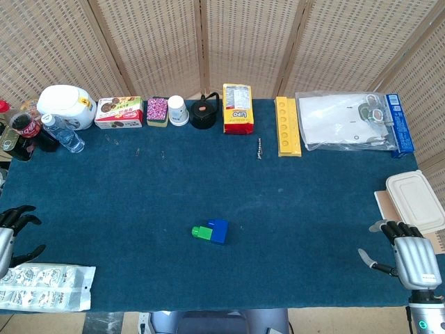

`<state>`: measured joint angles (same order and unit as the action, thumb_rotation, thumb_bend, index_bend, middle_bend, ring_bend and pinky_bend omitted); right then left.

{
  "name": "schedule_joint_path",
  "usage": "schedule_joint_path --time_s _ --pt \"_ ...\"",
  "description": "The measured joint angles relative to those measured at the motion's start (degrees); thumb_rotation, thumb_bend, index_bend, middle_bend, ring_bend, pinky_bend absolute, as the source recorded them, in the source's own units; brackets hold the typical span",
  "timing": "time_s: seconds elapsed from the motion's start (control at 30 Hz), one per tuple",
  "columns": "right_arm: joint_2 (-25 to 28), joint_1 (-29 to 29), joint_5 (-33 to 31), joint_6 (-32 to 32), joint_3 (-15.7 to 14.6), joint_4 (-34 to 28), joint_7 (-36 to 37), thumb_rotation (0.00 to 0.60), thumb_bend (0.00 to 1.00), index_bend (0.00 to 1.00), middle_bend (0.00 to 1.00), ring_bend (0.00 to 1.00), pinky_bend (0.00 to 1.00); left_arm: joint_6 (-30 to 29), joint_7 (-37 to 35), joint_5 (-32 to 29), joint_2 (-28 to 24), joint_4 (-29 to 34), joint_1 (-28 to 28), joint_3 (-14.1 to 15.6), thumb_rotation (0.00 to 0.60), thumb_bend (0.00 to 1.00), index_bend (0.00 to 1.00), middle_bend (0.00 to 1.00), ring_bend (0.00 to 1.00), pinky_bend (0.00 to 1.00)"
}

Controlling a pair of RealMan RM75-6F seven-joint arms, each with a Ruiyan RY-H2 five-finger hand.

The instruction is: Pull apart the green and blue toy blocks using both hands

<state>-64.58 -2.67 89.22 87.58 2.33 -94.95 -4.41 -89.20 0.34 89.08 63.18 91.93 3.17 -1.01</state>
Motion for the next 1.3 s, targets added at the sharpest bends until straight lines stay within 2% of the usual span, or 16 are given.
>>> schedule_joint_path --time_s 0.43,0.73,0.9,1.03,1.3 --pt "-0.2 0.1 0.8 0.3 -0.2 0.3 0.8 0.356 0.3 0.39 0.37 0.34 0.33 -0.6 -0.6 0.4 -0.3 -0.4 -0.4 0.1 0.6 0.16 0.45 0.32 0.3 0.33" --pt "-0.5 -0.5 2.2 -0.3 -0.7 0.6 4.8 0.356 0.3 0.39 0.36 0.33 0.34 -1.0 -1.7 0.5 -0.6 -0.7 -0.4 -0.3 0.6 0.16 0.45 0.32 0.3 0.33" --pt "-0.6 -3.4 4.5 -3.2 -0.7 -0.3 9.3 0.354 0.3 0.28 0.35 0.33 0.35 -0.8 -1.6 0.6 -1.2 -0.1 0.1 -0.8 0.6 0.16 0.45 0.32 0.3 0.33" --pt "-0.9 -6.8 6.6 -6.4 -0.5 -1.1 13.2 0.355 0.29 0.24 0.34 0.33 0.36 -0.3 -1.3 0.4 -1.6 0.8 0.6 -1.2 0.6 0.16 0.45 0.32 0.3 0.33" --pt "-3.4 -16.2 8.4 -16.3 1.4 -2.5 16.6 0.353 0.16 0.07 0.23 0.29 0.36 2.6 0.8 -0.1 -2.8 3.3 2.7 -2.1 0.6 0.16 0.45 0.32 0.3 0.33"
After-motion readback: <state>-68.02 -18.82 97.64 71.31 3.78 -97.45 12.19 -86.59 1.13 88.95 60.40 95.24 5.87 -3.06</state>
